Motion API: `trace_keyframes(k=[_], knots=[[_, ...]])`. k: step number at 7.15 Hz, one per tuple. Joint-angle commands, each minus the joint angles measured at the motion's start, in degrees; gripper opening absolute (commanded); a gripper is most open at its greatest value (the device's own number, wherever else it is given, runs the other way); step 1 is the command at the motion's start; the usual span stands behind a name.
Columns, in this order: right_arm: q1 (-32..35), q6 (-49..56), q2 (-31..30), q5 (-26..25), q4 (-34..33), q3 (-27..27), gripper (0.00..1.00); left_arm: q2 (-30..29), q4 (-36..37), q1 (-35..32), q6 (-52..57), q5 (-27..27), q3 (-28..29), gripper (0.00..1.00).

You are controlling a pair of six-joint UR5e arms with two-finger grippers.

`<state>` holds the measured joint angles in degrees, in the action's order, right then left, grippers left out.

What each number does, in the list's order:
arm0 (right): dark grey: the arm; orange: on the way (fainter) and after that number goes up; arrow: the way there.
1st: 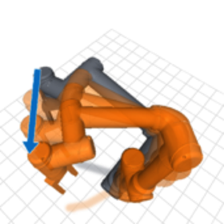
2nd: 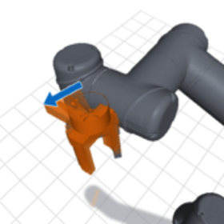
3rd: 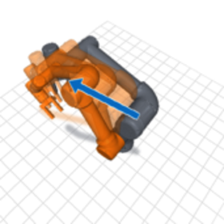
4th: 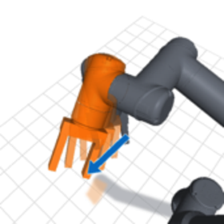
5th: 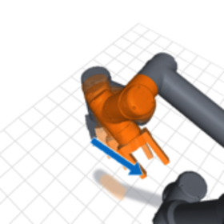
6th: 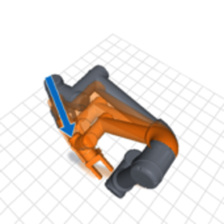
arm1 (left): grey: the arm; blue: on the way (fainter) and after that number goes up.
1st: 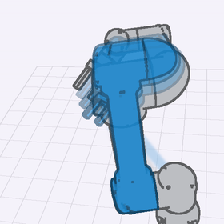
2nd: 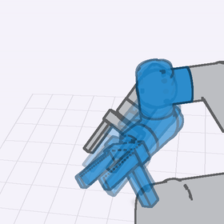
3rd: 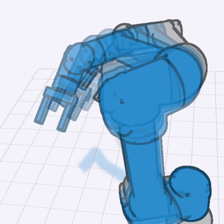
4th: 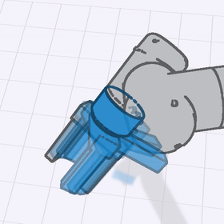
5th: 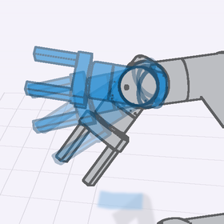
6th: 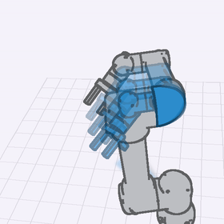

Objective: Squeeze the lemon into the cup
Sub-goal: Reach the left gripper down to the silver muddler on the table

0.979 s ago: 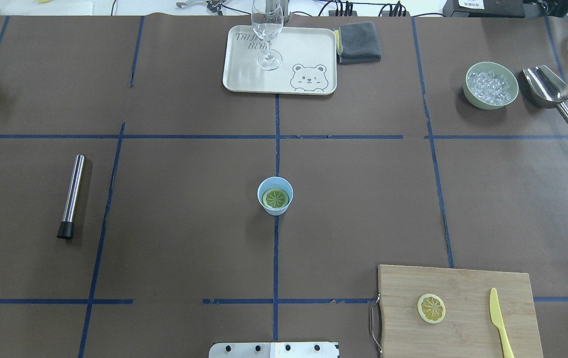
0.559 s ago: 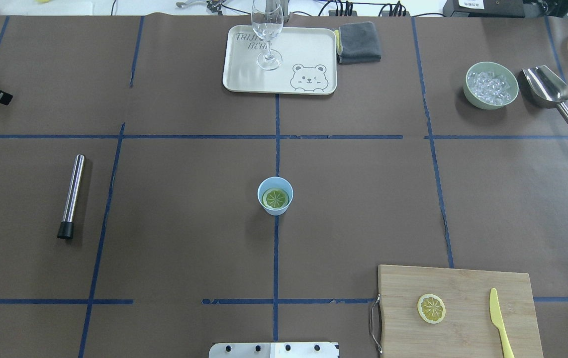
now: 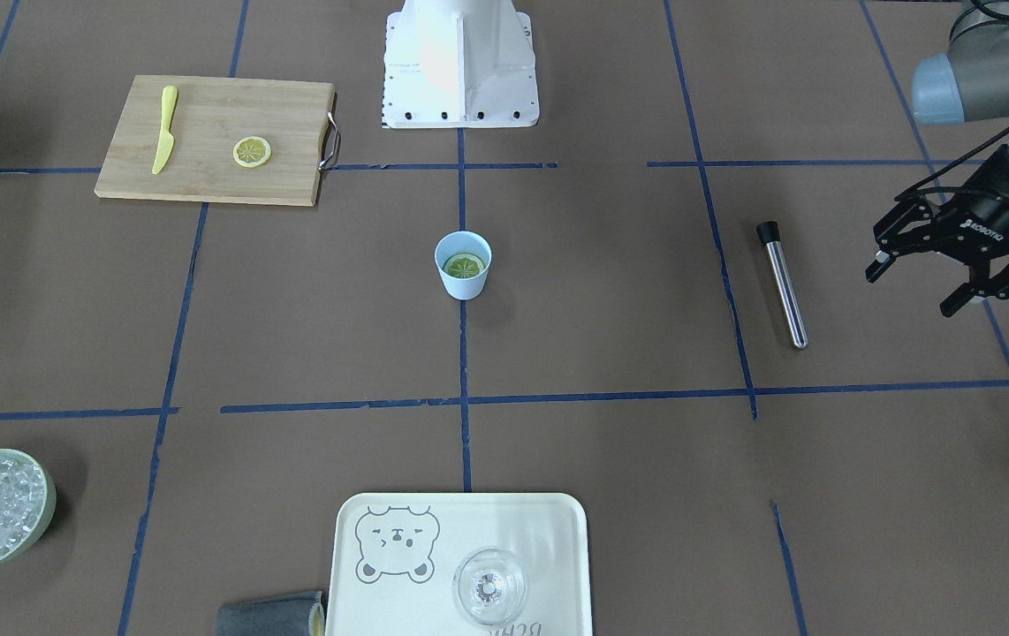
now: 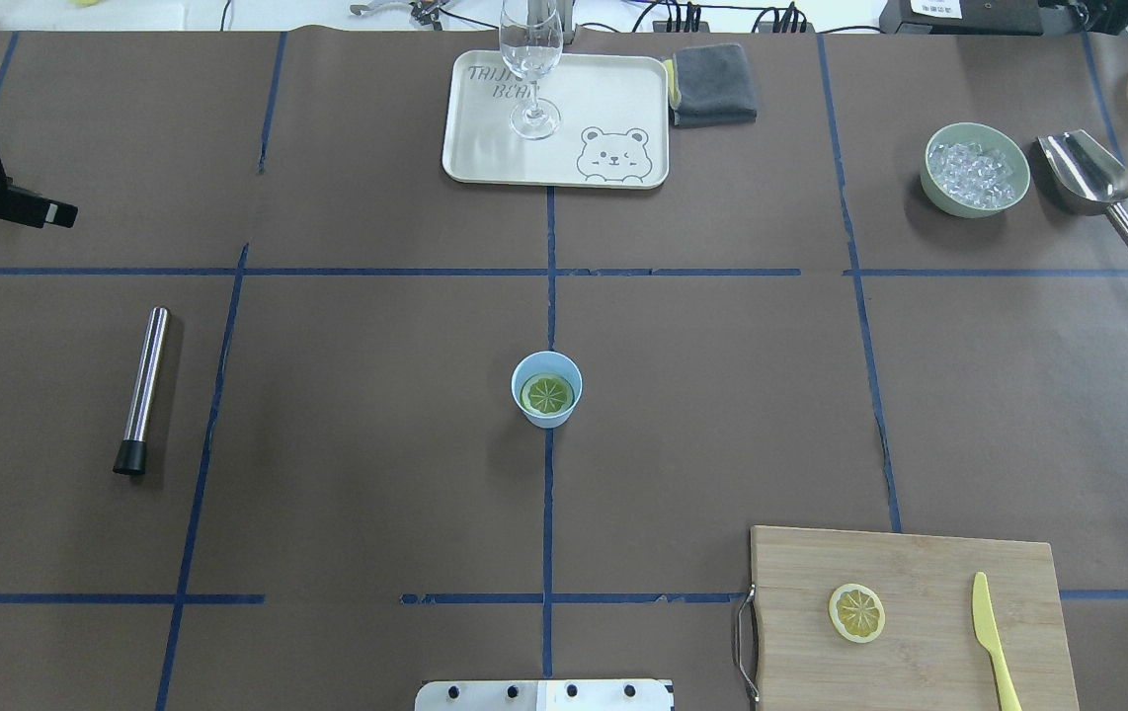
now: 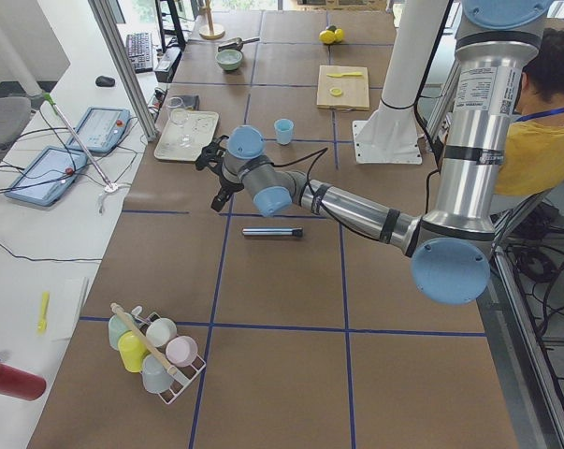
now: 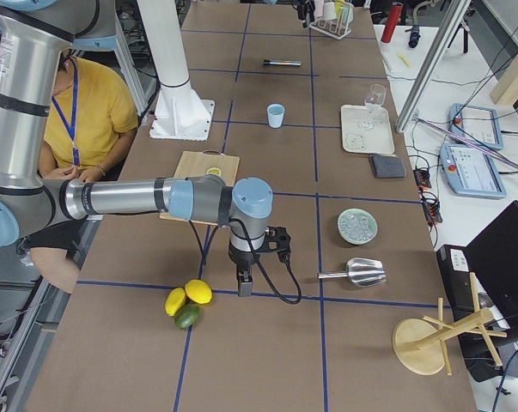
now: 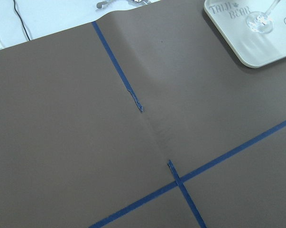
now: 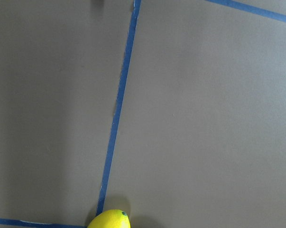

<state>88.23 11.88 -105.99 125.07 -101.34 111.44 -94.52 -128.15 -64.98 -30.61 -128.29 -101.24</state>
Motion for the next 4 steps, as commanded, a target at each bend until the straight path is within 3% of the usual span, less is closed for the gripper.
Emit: trace_keyframes(k=[1,3,4], knots=[[0.10,0.07,-0.09,0.00,0.00,-0.69,1.00,1.70,-0.79,6.58,-13.87,7.32,0.51,1.00],[0.62,1.21,-0.09,-0.09,0.00,-0.69,1.00,1.70,-0.52,9.34,-17.29,11.64,3.66,0.85],[0.97,1.30,-0.09,-0.09,0.00,-0.69,1.00,1.44,-0.61,10.65,-17.29,13.92,5.94,0.82]])
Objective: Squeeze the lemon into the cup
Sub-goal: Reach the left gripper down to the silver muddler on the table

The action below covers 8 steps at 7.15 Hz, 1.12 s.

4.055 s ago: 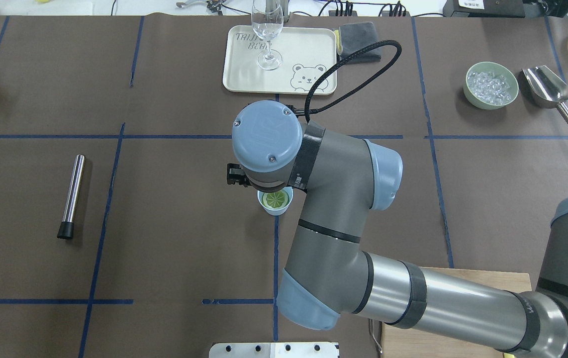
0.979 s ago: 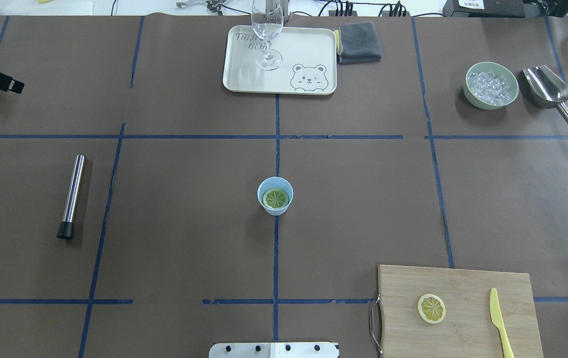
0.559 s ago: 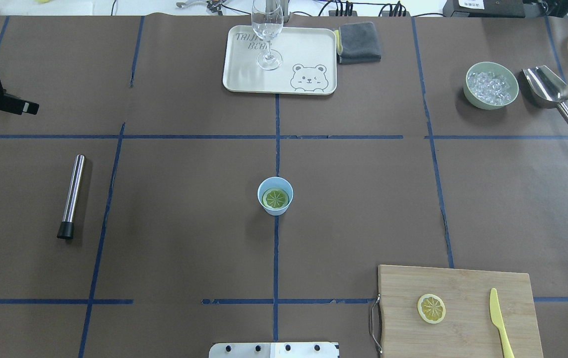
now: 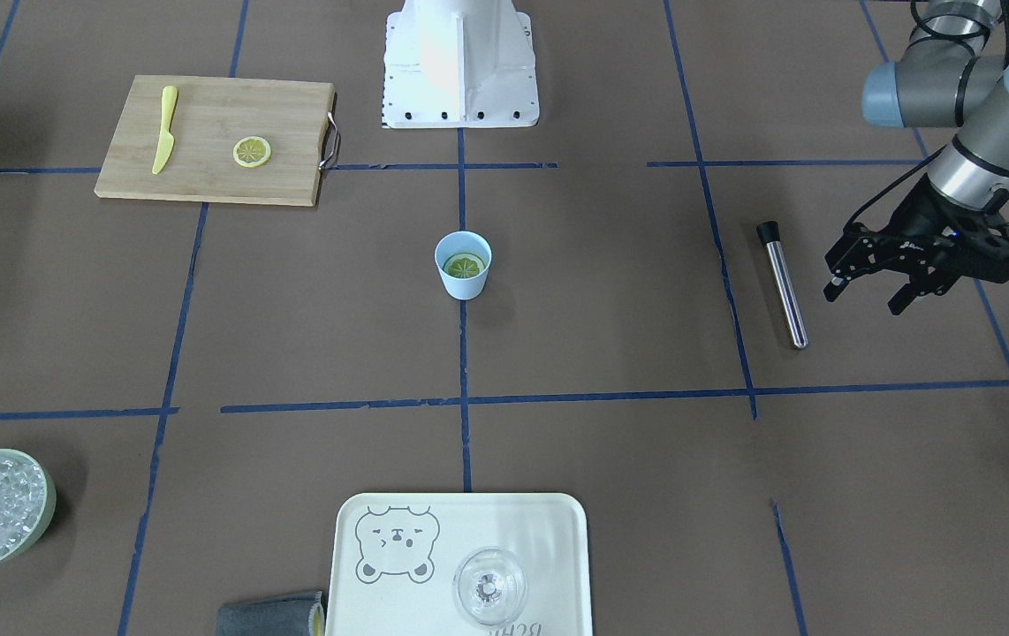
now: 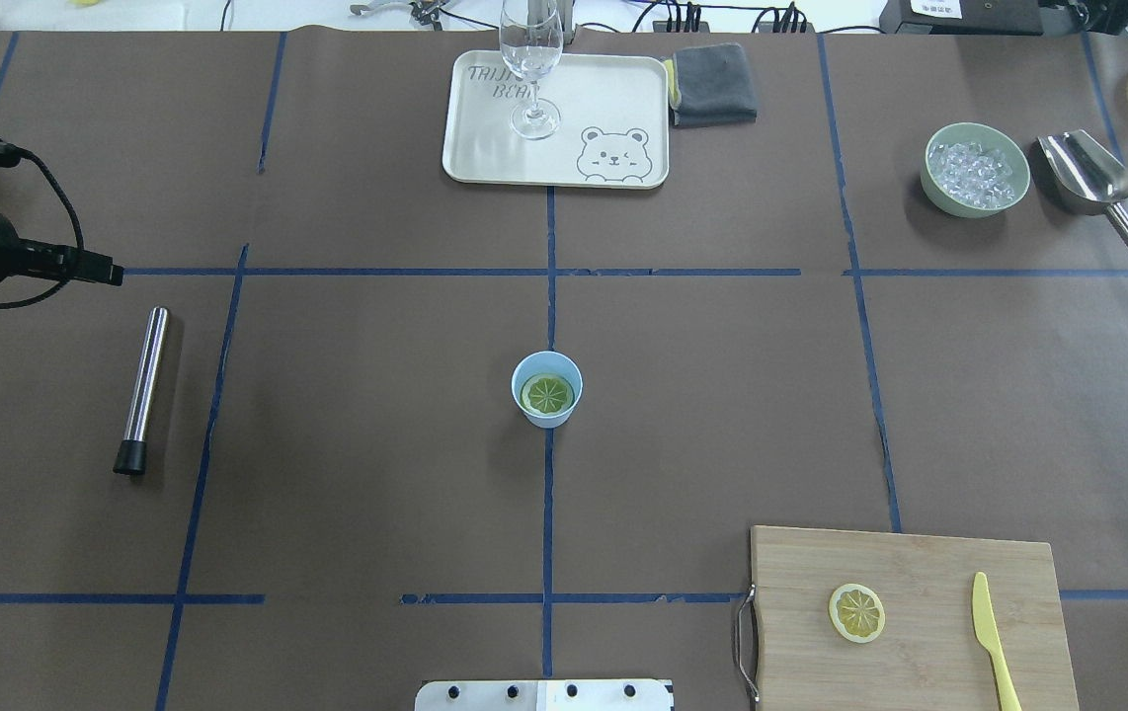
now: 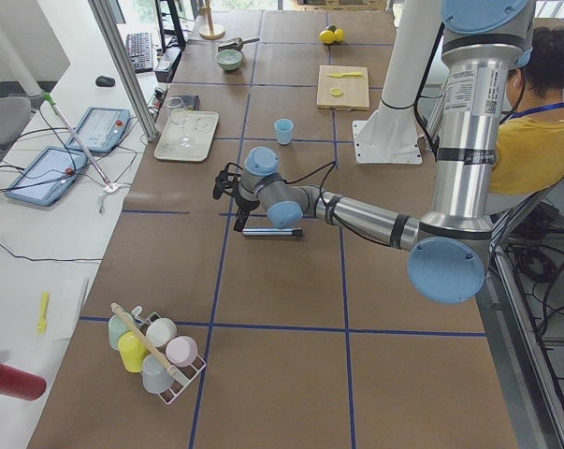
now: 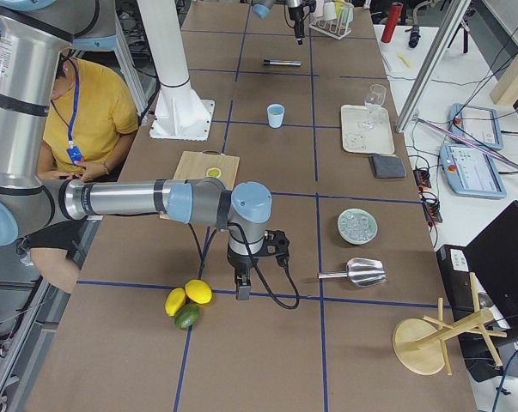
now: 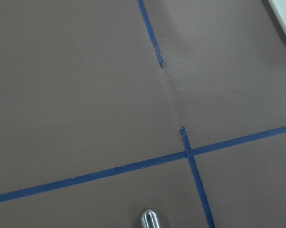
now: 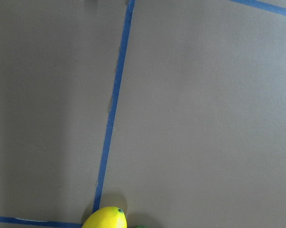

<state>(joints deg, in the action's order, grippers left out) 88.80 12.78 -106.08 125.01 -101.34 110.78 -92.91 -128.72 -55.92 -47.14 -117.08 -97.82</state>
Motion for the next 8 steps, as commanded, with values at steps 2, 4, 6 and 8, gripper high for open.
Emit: trace_keyframes(k=[2,4,6,8], knots=[[1.02,1.28,0.00,-0.03,0.00,0.13,1.00,-1.04,-0.13,4.58,-1.63,4.23,4.22,0.82],[1.81,1.72,0.00,-0.12,0.00,-0.04,1.00,-1.66,-0.13,8.62,-5.68,6.95,4.39,0.82],[2.08,1.81,0.00,-0.12,0.00,-0.13,1.00,-2.71,-0.30,9.69,-5.77,8.79,6.66,0.77],[2.86,2.95,-0.18,-0.03,0.00,-0.13,1.00,-3.07,-0.39,9.78,-5.86,8.89,6.85,0.73]])
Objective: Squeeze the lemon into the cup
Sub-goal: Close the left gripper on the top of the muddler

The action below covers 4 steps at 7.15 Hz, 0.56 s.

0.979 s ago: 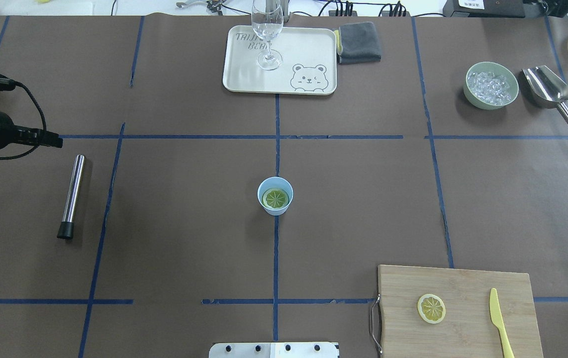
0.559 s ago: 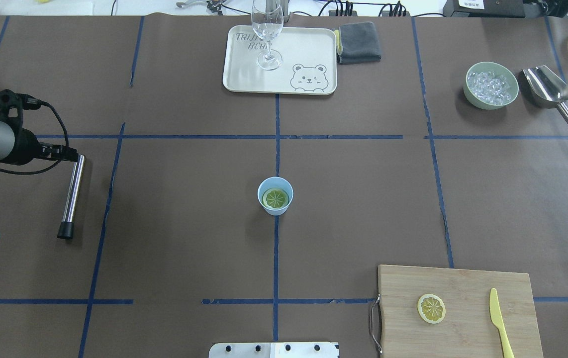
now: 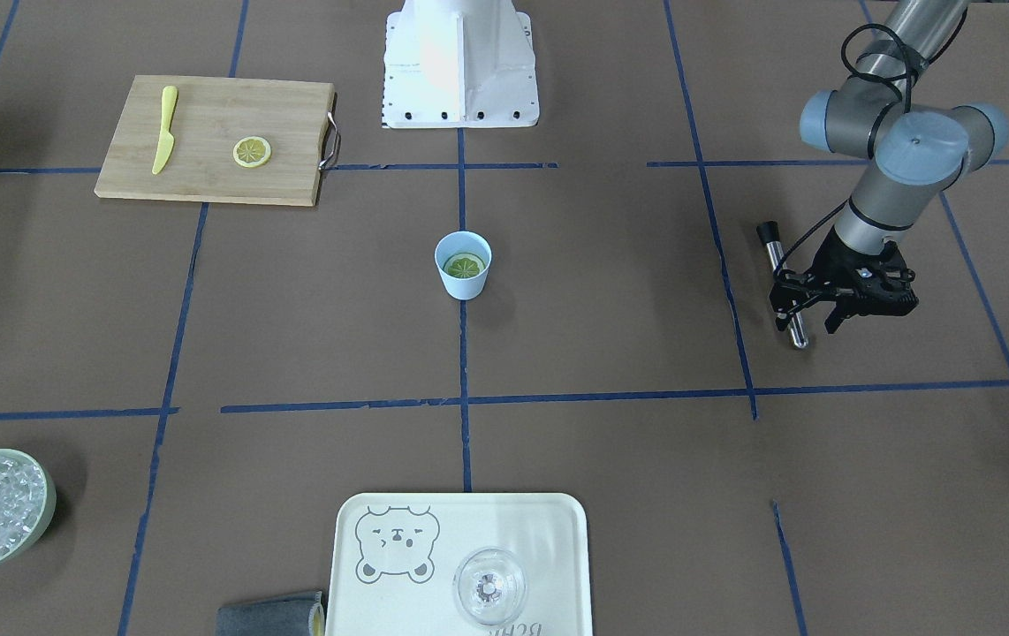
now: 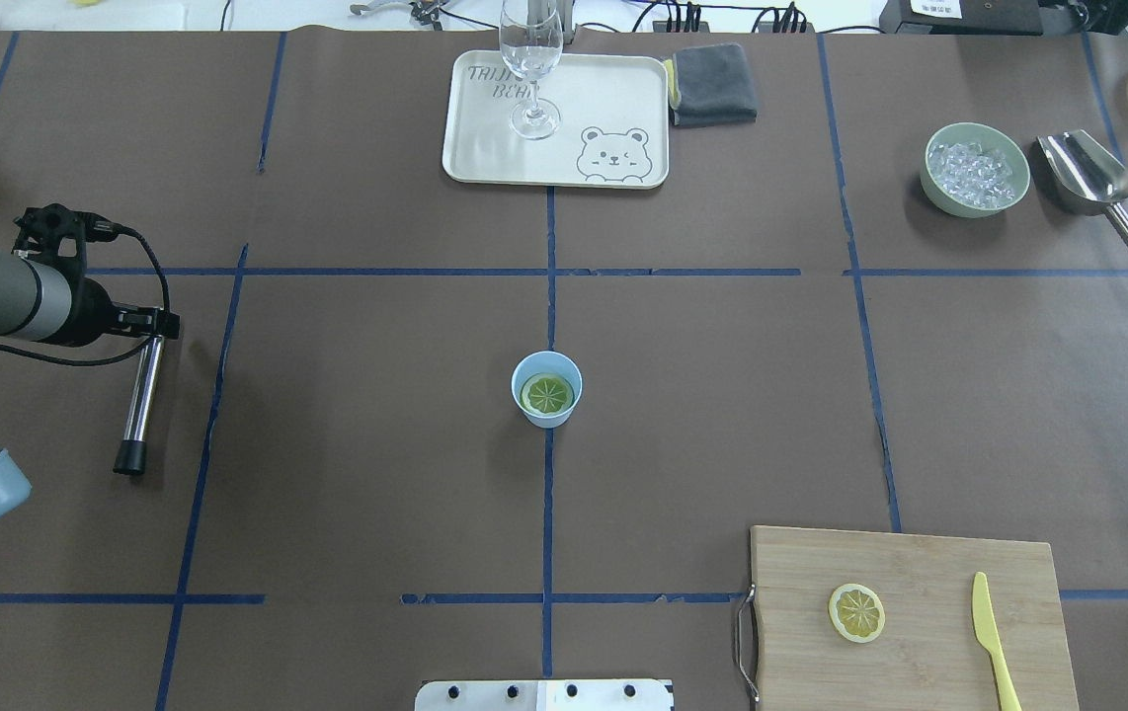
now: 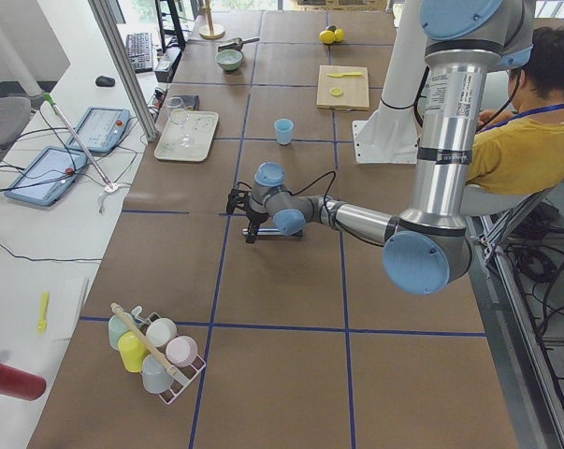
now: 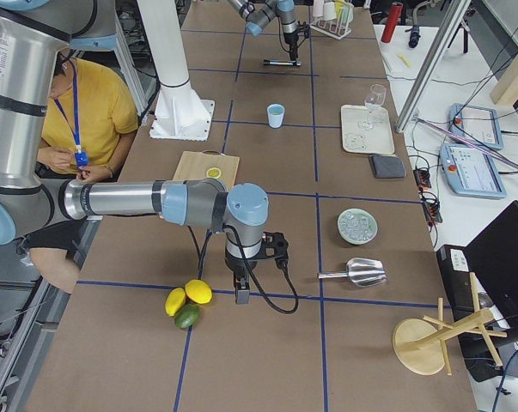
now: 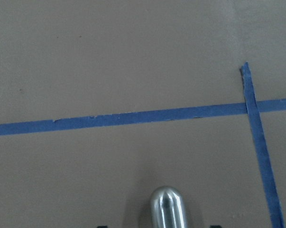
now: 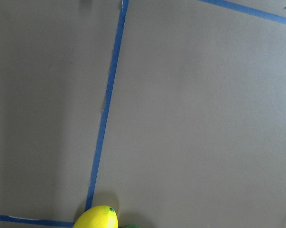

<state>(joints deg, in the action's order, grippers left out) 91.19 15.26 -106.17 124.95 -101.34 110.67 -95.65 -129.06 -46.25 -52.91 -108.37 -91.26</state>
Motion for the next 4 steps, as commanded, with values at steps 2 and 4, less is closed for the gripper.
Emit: trace_keyframes(k=[2,4], knots=[[1.00,0.83,-0.09,-0.06,0.00,-0.02,1.00,-0.59,-0.05,0.55,-0.70,0.27,0.29,0.60],[1.18,0.83,-0.09,-0.06,0.00,-0.11,1.00,-1.65,0.21,1.07,-0.61,0.27,1.17,0.38]])
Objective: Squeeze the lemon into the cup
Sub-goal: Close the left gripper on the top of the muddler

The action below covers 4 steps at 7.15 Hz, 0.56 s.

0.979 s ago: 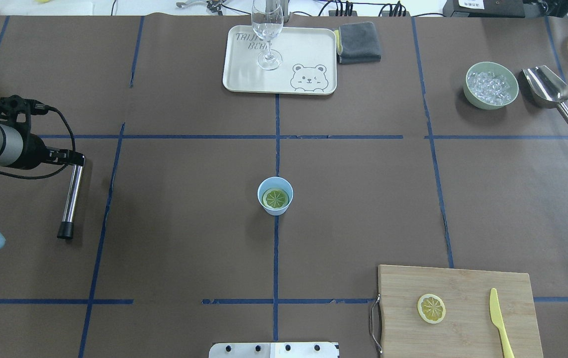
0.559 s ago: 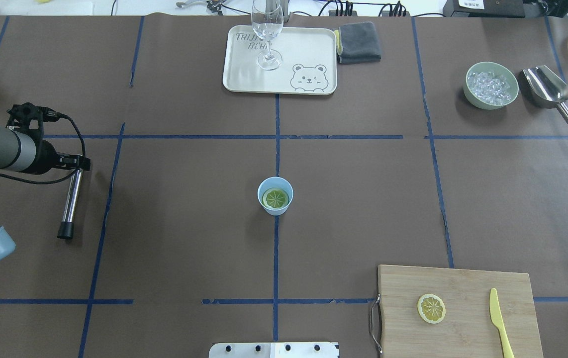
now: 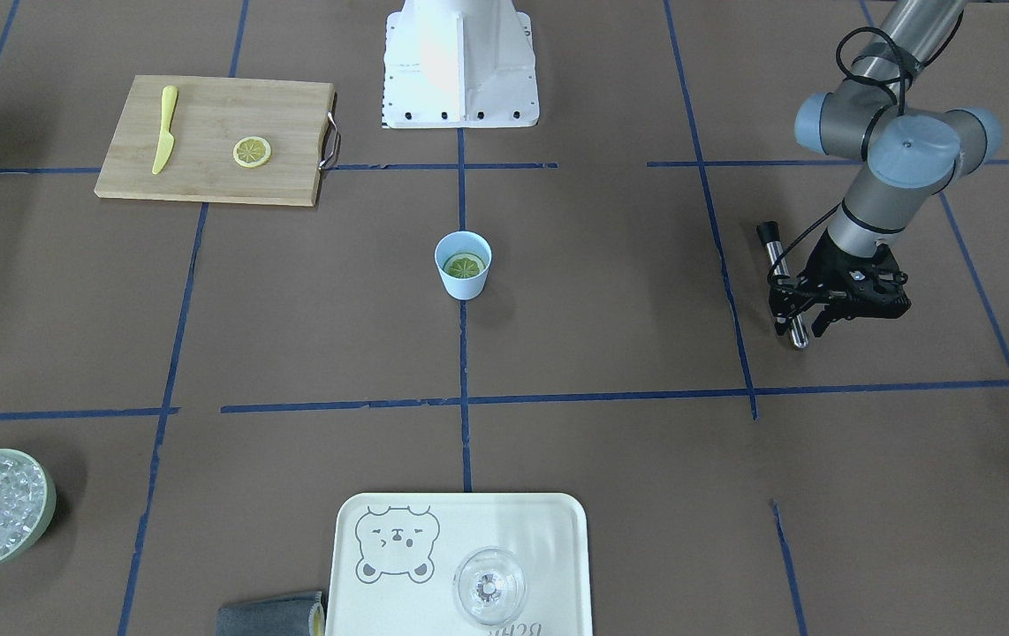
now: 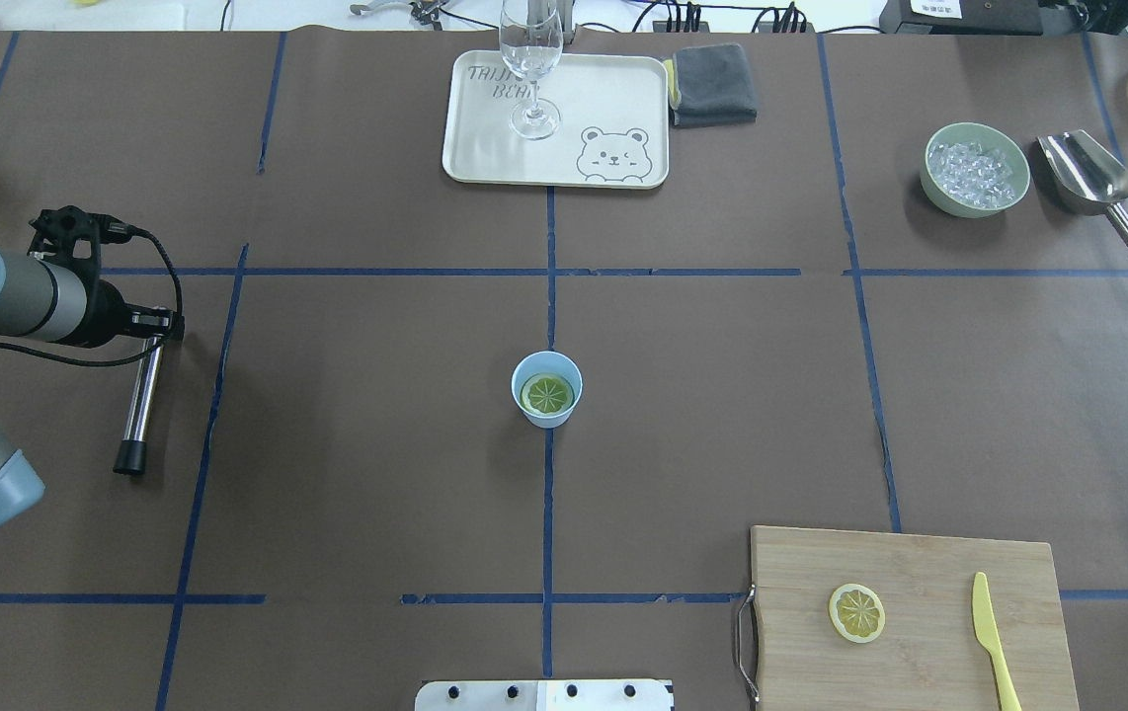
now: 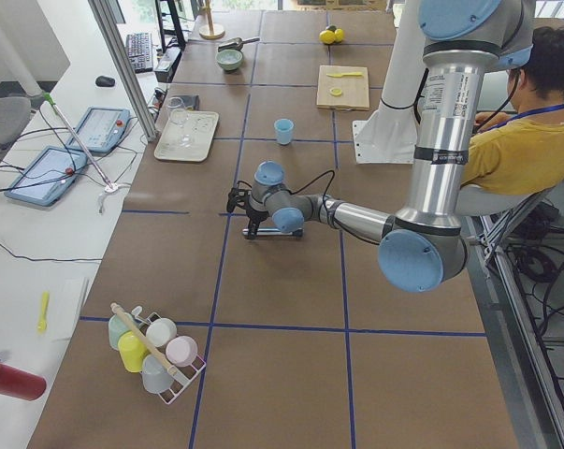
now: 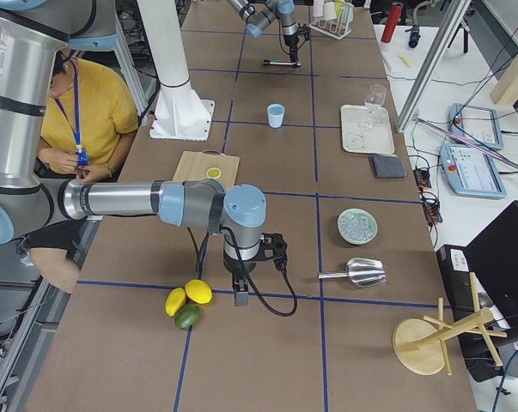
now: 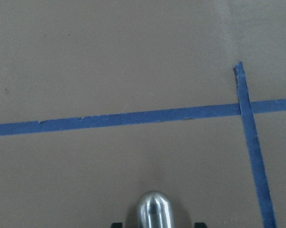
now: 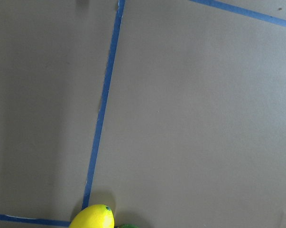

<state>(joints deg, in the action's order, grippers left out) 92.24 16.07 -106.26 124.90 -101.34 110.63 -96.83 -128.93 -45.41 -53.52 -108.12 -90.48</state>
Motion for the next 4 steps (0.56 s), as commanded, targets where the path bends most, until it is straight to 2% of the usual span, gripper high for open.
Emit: trace_keyframes(k=[1,2,4], knots=[[0.31,0.02,0.00,-0.10,0.00,-0.06,1.00,-0.46,0.08,0.23,-0.01,-0.08,0.22,0.17],[0.39,0.02,0.00,-0.10,0.00,0.03,1.00,-0.29,0.08,0.23,0.51,-0.08,-0.39,0.00],[0.66,0.02,-0.09,-0.01,0.00,0.03,1.00,0.41,0.08,-0.12,0.69,-0.43,-4.33,0.00]])
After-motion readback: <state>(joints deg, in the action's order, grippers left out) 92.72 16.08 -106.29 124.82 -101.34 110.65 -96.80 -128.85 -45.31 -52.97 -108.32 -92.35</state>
